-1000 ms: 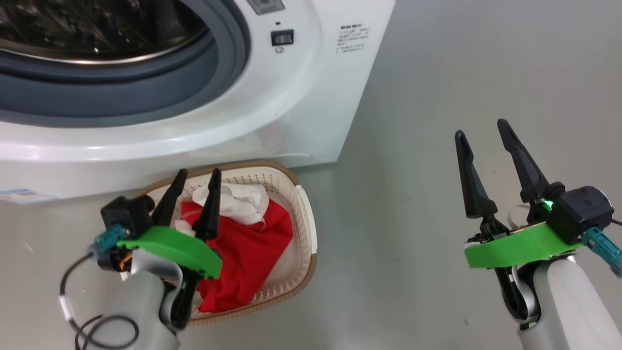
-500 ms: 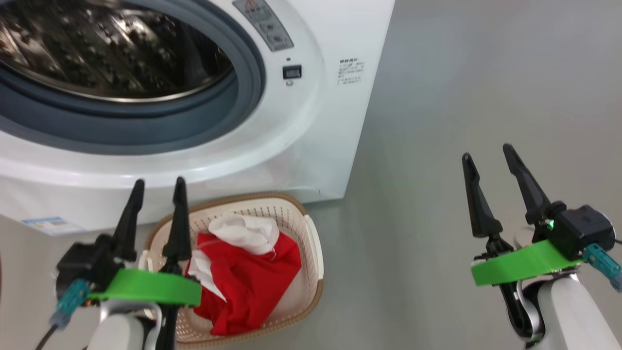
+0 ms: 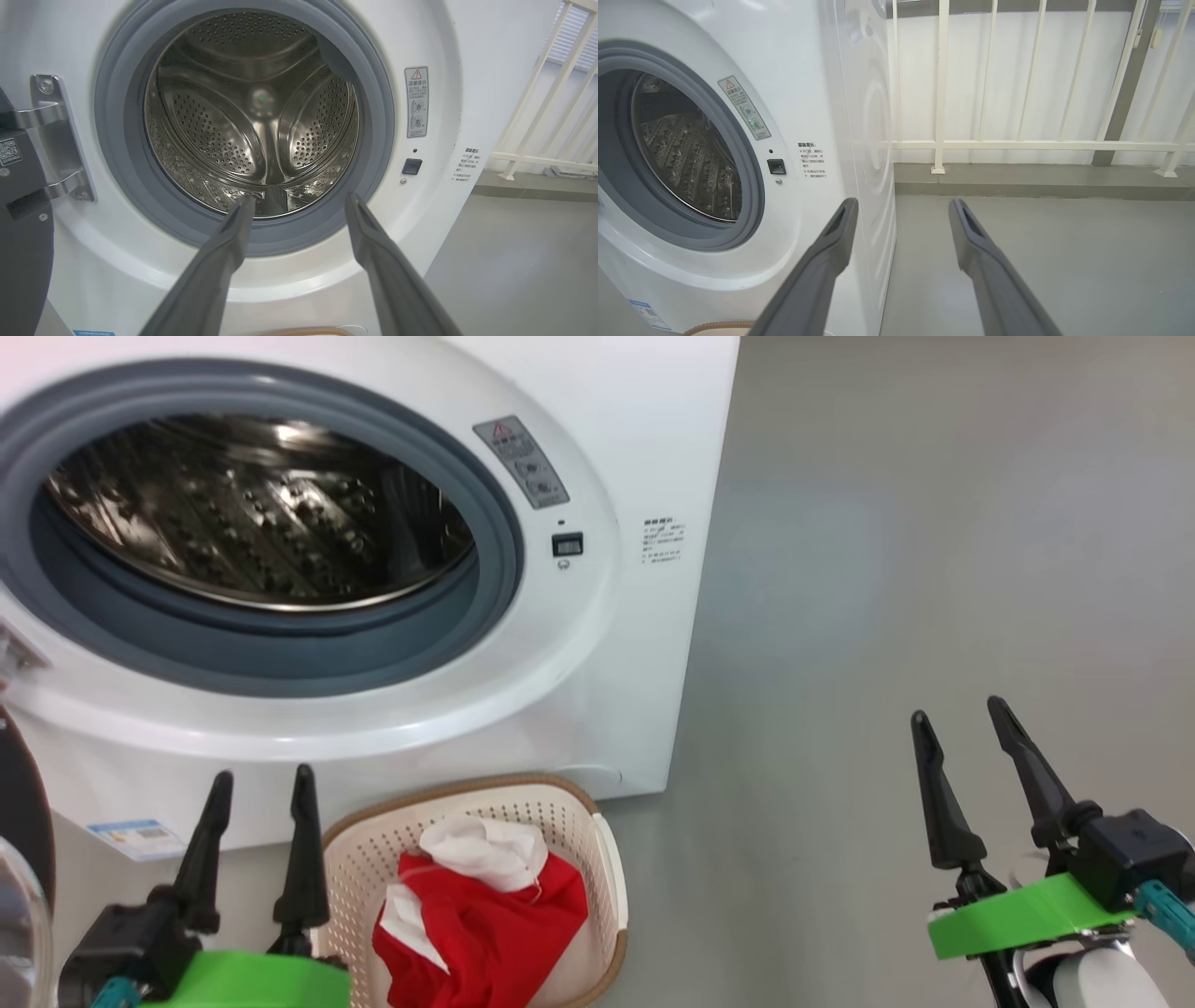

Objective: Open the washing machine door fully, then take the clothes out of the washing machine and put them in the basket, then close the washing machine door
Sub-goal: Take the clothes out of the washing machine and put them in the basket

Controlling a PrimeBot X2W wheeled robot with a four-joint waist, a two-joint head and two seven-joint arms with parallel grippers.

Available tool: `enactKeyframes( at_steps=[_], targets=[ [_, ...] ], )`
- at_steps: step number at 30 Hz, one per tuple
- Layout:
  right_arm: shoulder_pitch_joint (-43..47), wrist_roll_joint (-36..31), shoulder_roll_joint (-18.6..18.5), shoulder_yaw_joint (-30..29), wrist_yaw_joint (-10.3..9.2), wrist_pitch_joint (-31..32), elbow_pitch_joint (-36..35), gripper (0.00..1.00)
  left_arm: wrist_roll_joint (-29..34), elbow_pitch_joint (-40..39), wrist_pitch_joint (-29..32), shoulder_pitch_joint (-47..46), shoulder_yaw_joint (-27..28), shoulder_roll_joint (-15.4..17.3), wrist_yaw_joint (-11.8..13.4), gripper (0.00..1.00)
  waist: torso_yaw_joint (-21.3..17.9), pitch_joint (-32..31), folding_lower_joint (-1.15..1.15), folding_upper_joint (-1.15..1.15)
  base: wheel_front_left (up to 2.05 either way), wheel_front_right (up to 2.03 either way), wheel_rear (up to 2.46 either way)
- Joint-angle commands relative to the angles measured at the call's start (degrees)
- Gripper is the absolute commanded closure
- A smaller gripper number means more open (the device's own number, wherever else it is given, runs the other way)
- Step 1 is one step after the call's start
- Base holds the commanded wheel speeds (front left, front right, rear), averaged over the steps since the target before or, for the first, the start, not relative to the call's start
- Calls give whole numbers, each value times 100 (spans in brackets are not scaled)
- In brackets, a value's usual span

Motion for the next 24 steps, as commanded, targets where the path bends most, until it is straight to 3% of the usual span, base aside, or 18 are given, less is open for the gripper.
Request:
enactKeyframes(
  at_steps=[1,24],
  targets=[
    [20,-46,-27,94,35,-35,-205,0,83,-229,-46,72,239,149,65,0,-31,-176,0,0,0,0,0],
    [431,-63,-27,109,35,-35,-292,0,107,-548,123,731,258,276,292,0,-149,-663,0,0,0,0,0]
  ],
)
